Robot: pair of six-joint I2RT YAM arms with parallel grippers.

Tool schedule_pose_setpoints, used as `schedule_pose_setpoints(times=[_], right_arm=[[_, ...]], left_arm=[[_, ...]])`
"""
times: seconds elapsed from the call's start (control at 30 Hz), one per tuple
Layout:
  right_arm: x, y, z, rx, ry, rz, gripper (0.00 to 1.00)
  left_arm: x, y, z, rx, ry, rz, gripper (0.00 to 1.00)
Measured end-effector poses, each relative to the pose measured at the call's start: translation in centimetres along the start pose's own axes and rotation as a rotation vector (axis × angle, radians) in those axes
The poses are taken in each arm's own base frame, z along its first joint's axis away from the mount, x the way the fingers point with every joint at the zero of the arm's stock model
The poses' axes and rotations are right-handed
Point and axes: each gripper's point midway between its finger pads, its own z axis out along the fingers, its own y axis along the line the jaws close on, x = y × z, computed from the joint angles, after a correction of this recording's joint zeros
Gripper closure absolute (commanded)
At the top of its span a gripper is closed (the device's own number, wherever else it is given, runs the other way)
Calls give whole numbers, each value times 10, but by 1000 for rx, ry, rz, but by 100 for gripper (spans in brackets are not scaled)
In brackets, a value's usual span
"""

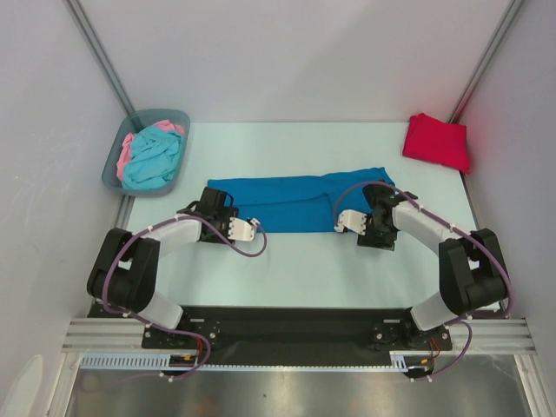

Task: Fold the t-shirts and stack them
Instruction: Fold the tshirt

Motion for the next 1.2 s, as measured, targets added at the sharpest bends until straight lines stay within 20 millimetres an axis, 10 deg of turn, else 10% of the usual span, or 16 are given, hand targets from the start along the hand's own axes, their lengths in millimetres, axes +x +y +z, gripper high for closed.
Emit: schedule_pose_setpoints(times=[0.23,0.7,0.8,1.03,1.2], right_arm=[[9,11,16,-13,13,-5,49],[21,-43,39,167,50,66,71],[22,-53,43,202,54,69,85],[23,-61,45,228,60,68,100],[23,-62,45,233,58,71,100]], left_arm=[[-2,-1,0,25,-10,-1,33],[-4,-6,-1,66,-26,-3,39],[-3,-9,-2,82,-29,-7,46],[1,-20,-4,135,-30,-19,100],[-1,-20,-8,160,-46,-14,100]])
